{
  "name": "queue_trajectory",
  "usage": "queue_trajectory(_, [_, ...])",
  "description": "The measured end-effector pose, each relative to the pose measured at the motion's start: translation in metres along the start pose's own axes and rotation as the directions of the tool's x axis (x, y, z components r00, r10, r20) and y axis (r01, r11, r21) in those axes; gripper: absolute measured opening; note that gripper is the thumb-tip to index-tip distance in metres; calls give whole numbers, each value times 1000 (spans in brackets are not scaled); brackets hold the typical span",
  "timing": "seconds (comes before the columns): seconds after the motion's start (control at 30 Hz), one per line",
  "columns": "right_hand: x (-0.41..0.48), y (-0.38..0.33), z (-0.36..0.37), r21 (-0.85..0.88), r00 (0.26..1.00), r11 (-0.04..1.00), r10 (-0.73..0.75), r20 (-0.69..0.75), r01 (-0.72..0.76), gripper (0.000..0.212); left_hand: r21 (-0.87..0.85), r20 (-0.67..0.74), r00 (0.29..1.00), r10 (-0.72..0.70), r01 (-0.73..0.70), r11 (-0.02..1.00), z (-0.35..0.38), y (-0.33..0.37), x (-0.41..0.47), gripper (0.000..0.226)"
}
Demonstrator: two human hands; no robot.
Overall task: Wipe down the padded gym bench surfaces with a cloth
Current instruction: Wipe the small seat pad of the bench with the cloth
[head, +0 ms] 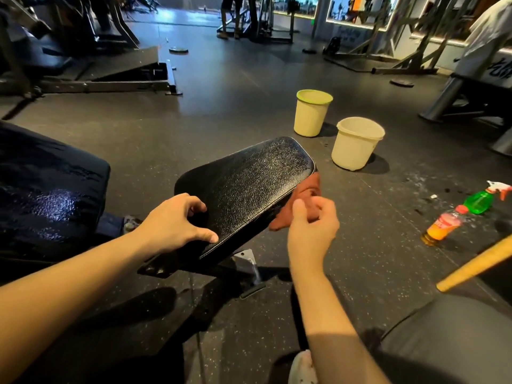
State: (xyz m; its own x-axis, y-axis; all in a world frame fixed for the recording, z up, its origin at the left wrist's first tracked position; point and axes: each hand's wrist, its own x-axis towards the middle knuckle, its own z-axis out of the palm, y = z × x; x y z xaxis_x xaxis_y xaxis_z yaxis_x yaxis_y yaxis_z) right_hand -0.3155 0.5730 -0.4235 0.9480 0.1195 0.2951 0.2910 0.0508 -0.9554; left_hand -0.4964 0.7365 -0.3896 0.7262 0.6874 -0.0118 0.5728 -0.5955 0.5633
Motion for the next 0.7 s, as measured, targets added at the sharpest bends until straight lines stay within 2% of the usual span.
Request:
queue_trajectory(0.1, [-47, 10, 1, -65, 983, 998, -10, 181, 23, 19, 7, -4, 1000, -2, 2, 1000, 0, 0, 1, 75])
queue_trajectory(0.2, [-73, 16, -3, -177, 872, 982, 26, 488, 70, 17, 20, -11, 1000, -2, 3, 1000, 1, 0, 0, 77])
queue_trajectory(0.23, [-71, 15, -6, -208, 847, 973, 31, 531, 96, 16, 17, -6, 1000, -5, 5, 1000, 1, 0, 0, 77])
queue_trajectory(0.27, [-66, 11, -8, -226, 858, 968, 23, 513, 108, 16, 14, 2, 1000, -4, 4, 1000, 1, 0, -1, 77])
queue_trajectory(0.3, [-56, 7, -10, -223, 904, 970, 11, 427, 94, 16, 12, 10, 1000, 0, 0, 1000, 1, -1, -1, 78])
queue_trajectory(0.37, [-26, -3, -13, -161, 990, 987, -2, 138, 24, 17, 14, 17, 1000, 10, -10, 1000, 0, -1, -2, 77])
queue_trajectory(0.4, [-9, -6, -15, -124, 1000, 992, 7, 17, -5, 17, 16, 11, 1000, 12, -12, 1000, 1, -1, -2, 77])
queue_trajectory(0.43, [6, -7, -15, -94, 999, 995, 22, -40, -26, 17, 18, 4, 1000, 13, -13, 1000, 1, -2, -2, 76])
queue_trajectory(0.5, [13, -8, -10, -87, 999, 995, 39, -7, -39, 16, 21, -6, 1000, 13, -13, 1000, 2, -2, -2, 74])
queue_trajectory(0.57, [-15, -5, 2, -110, 995, 994, 8, 104, 4, 17, 30, -11, 1000, 15, -15, 999, 1, -2, 0, 73])
queue_trajectory(0.6, [-38, -3, 7, -114, 977, 993, -7, 215, 32, 17, 38, -14, 1000, 16, -15, 999, 1, -2, 0, 73])
queue_trajectory(0.63, [-63, -1, 12, -127, 931, 990, -10, 366, 60, 17, 48, -17, 1000, 15, -14, 999, 1, -2, 1, 71])
queue_trajectory(0.7, [-102, 1, 16, -196, 765, 974, 42, 643, 110, 13, 62, -20, 1000, 17, -16, 998, 1, -2, 1, 68])
